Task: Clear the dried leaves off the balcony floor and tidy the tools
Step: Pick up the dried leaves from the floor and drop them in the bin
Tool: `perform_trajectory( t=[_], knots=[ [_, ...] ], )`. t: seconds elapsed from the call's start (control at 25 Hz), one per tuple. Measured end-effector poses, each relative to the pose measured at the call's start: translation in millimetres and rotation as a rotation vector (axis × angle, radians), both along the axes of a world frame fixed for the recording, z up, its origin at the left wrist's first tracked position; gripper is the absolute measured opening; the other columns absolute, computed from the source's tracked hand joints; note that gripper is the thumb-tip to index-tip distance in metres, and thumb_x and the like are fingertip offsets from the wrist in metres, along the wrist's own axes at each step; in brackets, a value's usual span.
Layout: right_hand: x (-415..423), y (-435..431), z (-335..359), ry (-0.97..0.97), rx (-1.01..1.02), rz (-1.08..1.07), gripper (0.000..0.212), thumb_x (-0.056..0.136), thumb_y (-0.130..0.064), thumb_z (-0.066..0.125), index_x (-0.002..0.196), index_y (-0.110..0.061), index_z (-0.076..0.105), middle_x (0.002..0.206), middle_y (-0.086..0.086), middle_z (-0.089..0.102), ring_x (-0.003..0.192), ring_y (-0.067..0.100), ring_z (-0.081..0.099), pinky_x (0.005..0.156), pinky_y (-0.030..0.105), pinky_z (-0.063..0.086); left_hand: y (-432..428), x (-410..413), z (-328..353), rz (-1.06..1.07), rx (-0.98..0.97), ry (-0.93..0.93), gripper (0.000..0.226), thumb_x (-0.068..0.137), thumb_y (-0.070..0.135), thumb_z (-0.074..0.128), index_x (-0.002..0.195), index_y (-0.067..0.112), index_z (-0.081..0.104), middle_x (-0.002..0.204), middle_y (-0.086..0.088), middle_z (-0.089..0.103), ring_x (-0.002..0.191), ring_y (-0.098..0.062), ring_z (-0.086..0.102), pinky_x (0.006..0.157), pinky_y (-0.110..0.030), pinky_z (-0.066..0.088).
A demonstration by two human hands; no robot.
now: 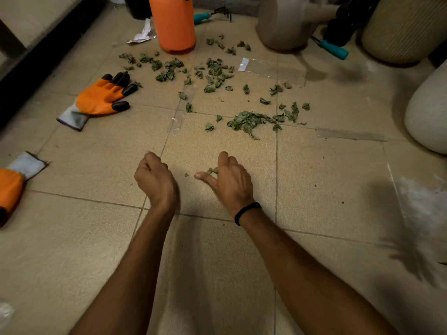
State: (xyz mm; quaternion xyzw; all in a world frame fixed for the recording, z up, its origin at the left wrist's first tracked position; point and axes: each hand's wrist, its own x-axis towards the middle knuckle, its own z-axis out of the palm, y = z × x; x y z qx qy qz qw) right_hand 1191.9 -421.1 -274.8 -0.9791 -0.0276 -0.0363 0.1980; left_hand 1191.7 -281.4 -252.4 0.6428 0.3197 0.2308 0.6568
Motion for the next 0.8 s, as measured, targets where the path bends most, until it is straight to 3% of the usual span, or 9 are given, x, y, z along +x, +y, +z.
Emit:
perform_trajectory(
  t=[0.08, 0.16, 0.24, 0.36, 0.44, 0.52, 0.64, 0.8],
  knots=[
    [9.5, 3.3, 1.2, -0.005, -0.146, -0.003, 0.042, 0.102, -0.049, 0.04, 0.113, -0.009, 0.051, 0.096, 0.01, 0.062, 0.079, 0.028, 0.063, 0.059, 0.032, 0.041, 8.3, -6.1, 1.4, -0.002, -0.047, 0.0, 0.037, 0.1, 0.026, 0.04, 0.063, 0.021, 0.039, 0.055, 0.002, 0.033, 0.049, -0.014, 0.029, 0.049, -0.033, 0.023],
    [17.2, 2.5, 9.2, 0.05, -0.144, -0.019, 0.026, 0.107, -0.028, 0.036, 0.112, -0.008, 0.051, 0.093, 0.009, 0.065, 0.077, 0.027, 0.064, 0.059, 0.031, 0.039, 13.2, -13.5, 2.4, -0.108, 0.102, 0.038, 0.04, 0.104, 0.034, 0.041, 0.07, 0.017, 0.049, 0.059, 0.001, 0.043, 0.051, -0.014, 0.039, 0.049, -0.03, 0.031],
    [21.5, -5.7, 16.6, 0.139, 0.197, -0.123, 0.027, 0.107, -0.028, 0.036, 0.107, -0.007, 0.054, 0.088, 0.005, 0.064, 0.074, 0.022, 0.061, 0.058, 0.028, 0.043, 12.9, -21.0, 1.1, -0.281, 0.406, 0.129, 0.038, 0.107, 0.04, 0.04, 0.086, 0.015, 0.059, 0.071, 0.005, 0.057, 0.061, -0.007, 0.053, 0.056, -0.026, 0.041],
    [18.1, -28.6, 21.6, 0.263, 0.876, -0.346, 0.025, 0.104, -0.029, 0.045, 0.108, -0.011, 0.062, 0.095, -0.001, 0.067, 0.077, 0.012, 0.061, 0.061, 0.024, 0.047, 5.5, -30.2, -12.2, -0.504, 0.783, 0.251, 0.035, 0.105, 0.045, 0.043, 0.113, 0.015, 0.058, 0.093, 0.007, 0.058, 0.08, -0.013, 0.056, 0.066, -0.03, 0.04],
    [10.8, -45.1, 22.5, 0.289, 1.033, -0.422, 0.022, 0.103, -0.021, 0.048, 0.111, -0.01, 0.065, 0.089, -0.001, 0.065, 0.073, 0.01, 0.06, 0.061, 0.023, 0.047, -0.6, -34.6, -26.1, -0.575, 0.952, 0.292, 0.036, 0.103, 0.046, 0.046, 0.115, 0.013, 0.056, 0.097, 0.002, 0.057, 0.082, -0.016, 0.053, 0.068, -0.033, 0.042],
    [6.9, -53.7, 22.2, 0.261, 0.946, -0.433, 0.021, 0.101, -0.02, 0.05, 0.105, -0.01, 0.068, 0.087, 0.0, 0.067, 0.078, 0.013, 0.064, 0.069, 0.027, 0.053, -4.6, -37.3, -32.2, -0.551, 1.042, 0.296, 0.028, 0.104, 0.041, 0.047, 0.102, 0.014, 0.054, 0.092, -0.004, 0.056, 0.076, -0.018, 0.05, 0.066, -0.037, 0.046],
    [5.1, -49.8, 25.0, 0.211, 0.672, -0.35, 0.02, 0.101, -0.023, 0.053, 0.106, -0.011, 0.068, 0.099, 0.0, 0.07, 0.092, 0.015, 0.066, 0.082, 0.028, 0.053, -9.4, -42.4, -25.8, -0.495, 1.029, 0.283, 0.021, 0.105, 0.033, 0.047, 0.094, 0.015, 0.051, 0.088, -0.003, 0.054, 0.073, -0.017, 0.047, 0.064, -0.034, 0.043],
    [7.2, -46.5, 29.5, 0.22, 0.879, -0.477, 0.021, 0.099, -0.015, 0.048, 0.104, -0.013, 0.068, 0.103, 0.003, 0.071, 0.096, 0.018, 0.067, 0.086, 0.034, 0.057, 1.0, -42.1, -8.7, -0.345, 0.639, 0.204, 0.03, 0.107, 0.037, 0.041, 0.089, 0.016, 0.052, 0.077, 0.005, 0.054, 0.068, -0.01, 0.05, 0.056, -0.022, 0.034]
  ],
)
